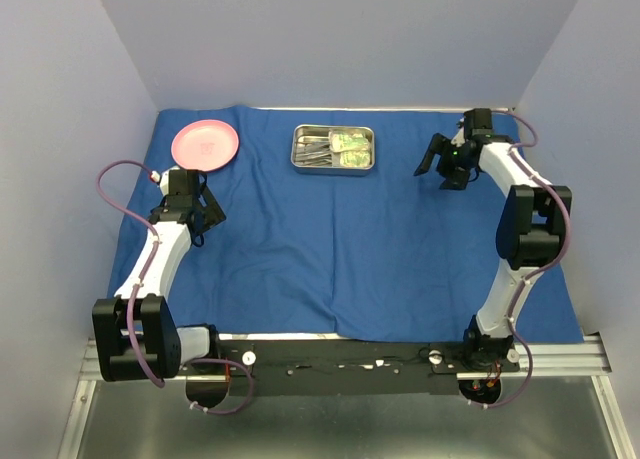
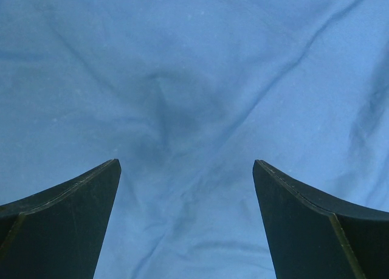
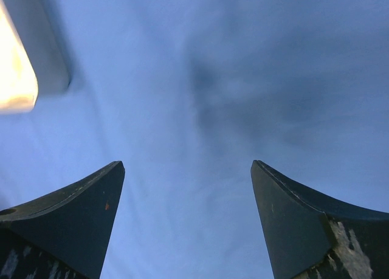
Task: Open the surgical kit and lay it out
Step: Smooth out the surgical kit at the center of the board.
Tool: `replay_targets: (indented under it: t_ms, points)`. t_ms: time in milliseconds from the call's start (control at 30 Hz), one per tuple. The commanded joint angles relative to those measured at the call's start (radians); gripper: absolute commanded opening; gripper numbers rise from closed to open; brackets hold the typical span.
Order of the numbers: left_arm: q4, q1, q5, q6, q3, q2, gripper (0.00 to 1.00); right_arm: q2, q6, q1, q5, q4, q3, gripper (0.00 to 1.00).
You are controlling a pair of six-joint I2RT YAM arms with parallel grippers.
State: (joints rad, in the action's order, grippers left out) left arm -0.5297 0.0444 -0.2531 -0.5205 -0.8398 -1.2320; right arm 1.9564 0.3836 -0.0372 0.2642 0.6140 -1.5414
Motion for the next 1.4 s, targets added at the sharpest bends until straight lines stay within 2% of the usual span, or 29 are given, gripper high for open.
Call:
replay_targets:
  t_ms: [0,133,300,633,900,1067,1133,1367]
  points:
    - [0.042,0.003,-0.003,-0.013,-0.018,-0.066,0.99,0.042,0.052,0.036,0.158,0.004,0.056,0.94]
    - [0.04,0.003,-0.006,-0.026,-0.042,-0.116,0.99,0.122,0.072,0.034,0.058,0.075,-0.032,0.96]
    - [0.037,0.006,-0.021,-0.019,-0.058,-0.144,0.99,0.211,0.113,-0.007,0.078,0.107,-0.126,0.97]
    - [0.043,0.011,-0.041,-0.024,-0.084,-0.182,0.99,0.354,0.109,-0.021,0.006,0.23,-0.376,0.95]
    - [0.053,0.011,-0.02,-0.029,-0.114,-0.222,0.99,0.467,-0.031,-0.049,-0.137,0.319,-0.614,0.96]
    - [0.063,0.011,-0.009,-0.019,-0.13,-0.239,0.99,0.376,-0.167,-0.078,-0.241,0.248,-0.574,0.96]
    - [0.063,0.011,-0.008,-0.013,-0.137,-0.247,0.99,0.326,-0.18,-0.09,-0.329,0.233,-0.511,0.96]
    - [0.08,0.011,-0.027,0.043,-0.151,-0.253,0.99,0.148,-0.196,-0.184,-0.387,0.182,-0.244,0.92]
